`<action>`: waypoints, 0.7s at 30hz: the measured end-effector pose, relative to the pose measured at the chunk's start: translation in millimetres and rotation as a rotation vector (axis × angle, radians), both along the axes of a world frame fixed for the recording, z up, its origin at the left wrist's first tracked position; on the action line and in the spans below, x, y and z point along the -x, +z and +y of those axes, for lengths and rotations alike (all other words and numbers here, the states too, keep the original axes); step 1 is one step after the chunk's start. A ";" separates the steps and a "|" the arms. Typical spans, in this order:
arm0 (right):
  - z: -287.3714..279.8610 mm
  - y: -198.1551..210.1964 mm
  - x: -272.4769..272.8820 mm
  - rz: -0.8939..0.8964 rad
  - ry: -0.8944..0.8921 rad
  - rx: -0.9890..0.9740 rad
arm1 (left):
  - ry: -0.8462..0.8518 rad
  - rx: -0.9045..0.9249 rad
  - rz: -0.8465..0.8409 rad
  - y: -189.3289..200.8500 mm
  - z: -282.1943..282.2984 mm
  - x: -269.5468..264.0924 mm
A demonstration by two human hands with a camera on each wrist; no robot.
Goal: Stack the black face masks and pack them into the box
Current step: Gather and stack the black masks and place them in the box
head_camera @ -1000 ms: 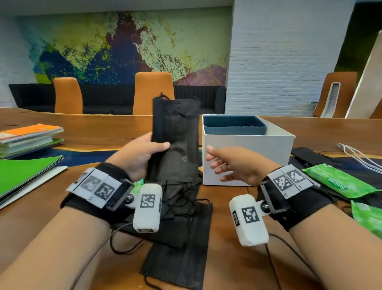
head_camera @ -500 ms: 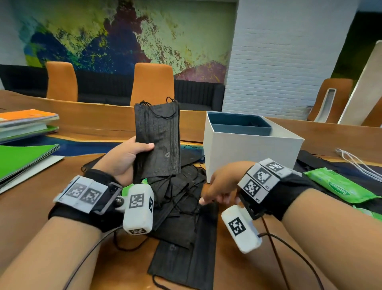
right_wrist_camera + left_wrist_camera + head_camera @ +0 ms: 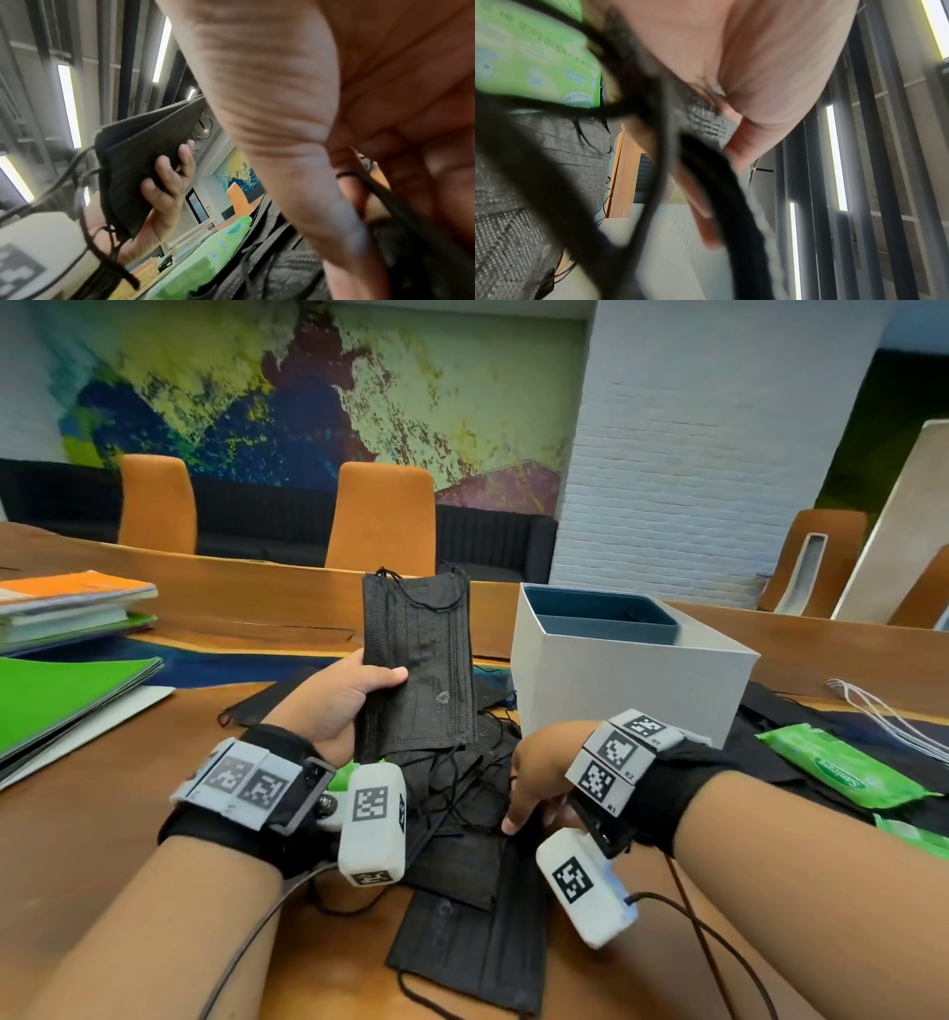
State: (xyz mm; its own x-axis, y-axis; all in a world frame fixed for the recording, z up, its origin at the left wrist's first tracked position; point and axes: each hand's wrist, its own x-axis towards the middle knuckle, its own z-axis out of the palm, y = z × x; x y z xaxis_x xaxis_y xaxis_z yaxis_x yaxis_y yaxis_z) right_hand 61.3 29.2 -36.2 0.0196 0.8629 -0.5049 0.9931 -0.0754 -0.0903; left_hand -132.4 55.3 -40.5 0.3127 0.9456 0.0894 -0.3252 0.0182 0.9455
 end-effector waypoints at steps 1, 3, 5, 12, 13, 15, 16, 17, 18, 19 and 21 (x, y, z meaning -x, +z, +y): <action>0.4 -1.2 0.0 0.030 -0.013 -0.005 | -0.001 0.003 0.005 -0.2 -0.2 0.0; -0.3 -3.7 -0.7 0.080 -0.043 -0.024 | -0.003 0.008 0.011 -0.1 -1.3 -0.2; -3.3 -4.5 -1.5 0.073 -0.045 -0.070 | -0.004 0.010 0.018 -0.1 -2.1 -1.1; -10.6 -1.5 -6.4 -0.051 0.008 -0.053 | 0.010 0.018 0.044 0.4 -2.0 -2.8; -9.2 -1.6 -7.3 -0.030 -0.014 -0.037 | 0.010 0.019 0.046 0.3 -2.2 -2.6; -6.2 -2.5 -8.5 0.020 -0.060 -0.025 | 0.007 0.022 0.049 -0.2 -2.4 -2.3; -4.9 -3.5 -8.7 0.033 -0.069 -0.021 | 0.004 0.024 0.051 -0.4 -2.5 -2.0; -4.3 -4.3 -8.2 0.041 -0.072 -0.011 | 0.002 0.024 0.053 -0.5 -2.7 -2.4; -4.5 -4.4 -7.2 0.050 -0.075 -0.001 | 0.003 0.025 0.055 -0.7 -3.1 -2.5; -5.0 -4.1 -6.0 0.060 -0.078 0.005 | 0.006 0.025 0.060 -0.8 -3.3 -2.9; -4.2 -3.4 -3.8 0.070 -0.076 -0.011 | 0.014 0.029 0.071 -1.3 -3.3 -3.0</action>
State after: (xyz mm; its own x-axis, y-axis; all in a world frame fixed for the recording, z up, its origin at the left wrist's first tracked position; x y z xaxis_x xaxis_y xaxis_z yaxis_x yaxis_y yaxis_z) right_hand 65.2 24.9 -39.7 0.0503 0.8660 -0.4974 0.9758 -0.1488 -0.1604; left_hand -129.4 52.0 -41.7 0.3038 0.9519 0.0402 -0.2574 0.0414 0.9654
